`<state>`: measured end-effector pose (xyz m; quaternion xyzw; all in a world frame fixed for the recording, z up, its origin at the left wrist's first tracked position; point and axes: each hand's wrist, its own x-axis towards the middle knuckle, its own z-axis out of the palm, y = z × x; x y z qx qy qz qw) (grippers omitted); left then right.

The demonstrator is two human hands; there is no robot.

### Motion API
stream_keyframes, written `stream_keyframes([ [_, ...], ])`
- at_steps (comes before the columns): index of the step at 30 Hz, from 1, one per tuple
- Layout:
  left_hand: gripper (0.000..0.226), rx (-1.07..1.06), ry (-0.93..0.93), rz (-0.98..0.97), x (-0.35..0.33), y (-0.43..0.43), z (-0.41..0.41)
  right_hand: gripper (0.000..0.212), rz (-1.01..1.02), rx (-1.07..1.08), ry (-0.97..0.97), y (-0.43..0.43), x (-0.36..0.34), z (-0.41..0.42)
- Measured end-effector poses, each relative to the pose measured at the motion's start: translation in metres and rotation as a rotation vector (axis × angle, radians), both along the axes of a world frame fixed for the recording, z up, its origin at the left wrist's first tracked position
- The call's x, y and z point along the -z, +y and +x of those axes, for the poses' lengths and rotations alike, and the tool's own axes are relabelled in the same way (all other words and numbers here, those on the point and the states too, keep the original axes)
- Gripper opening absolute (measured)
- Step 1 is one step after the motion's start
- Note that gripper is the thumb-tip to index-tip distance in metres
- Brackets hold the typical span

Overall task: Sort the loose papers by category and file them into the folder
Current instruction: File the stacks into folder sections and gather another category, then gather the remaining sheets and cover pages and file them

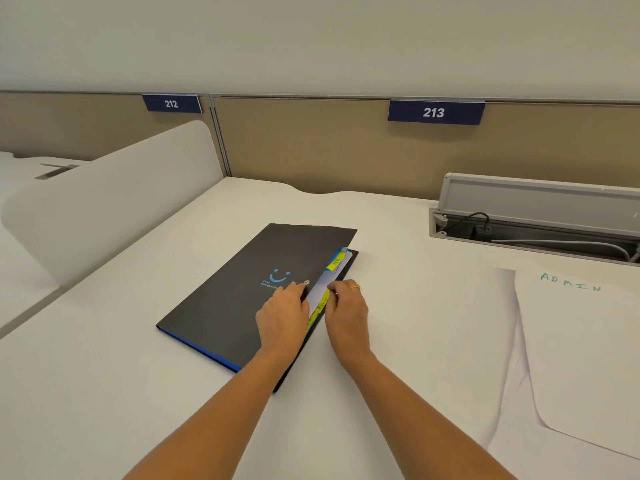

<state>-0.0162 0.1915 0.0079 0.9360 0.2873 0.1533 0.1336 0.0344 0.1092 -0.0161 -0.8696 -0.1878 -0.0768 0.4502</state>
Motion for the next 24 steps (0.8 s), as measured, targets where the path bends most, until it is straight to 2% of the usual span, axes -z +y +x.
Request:
stream_keyframes([
  [4, 0.042, 0.052, 0.148, 0.018, 0.020, 0.002, 0.000, 0.024, -0.182, 0.031, -0.131, -0.012, 0.000, -0.002],
  [8, 0.043, 0.077, 0.220, 0.036, 0.028, 0.004, 0.000, 0.025, -0.286, 0.006, -0.113, -0.020, 0.005, 0.001],
  [13, 0.047, 0.091, 0.250, 0.058, 0.034, 0.009, -0.004, 0.022, -0.179, -0.019, -0.101, -0.025, 0.012, 0.003],
  [18, 0.047, 0.066, 0.241, 0.018, 0.037, 0.020, -0.007, 0.026, -0.170, -0.119, -0.029, -0.029, 0.014, 0.004],
  [24, 0.046, 0.018, 0.243, 0.008, 0.035, 0.032, -0.011, 0.052, -0.185, -0.269, 0.110, -0.031, 0.006, -0.005],
])
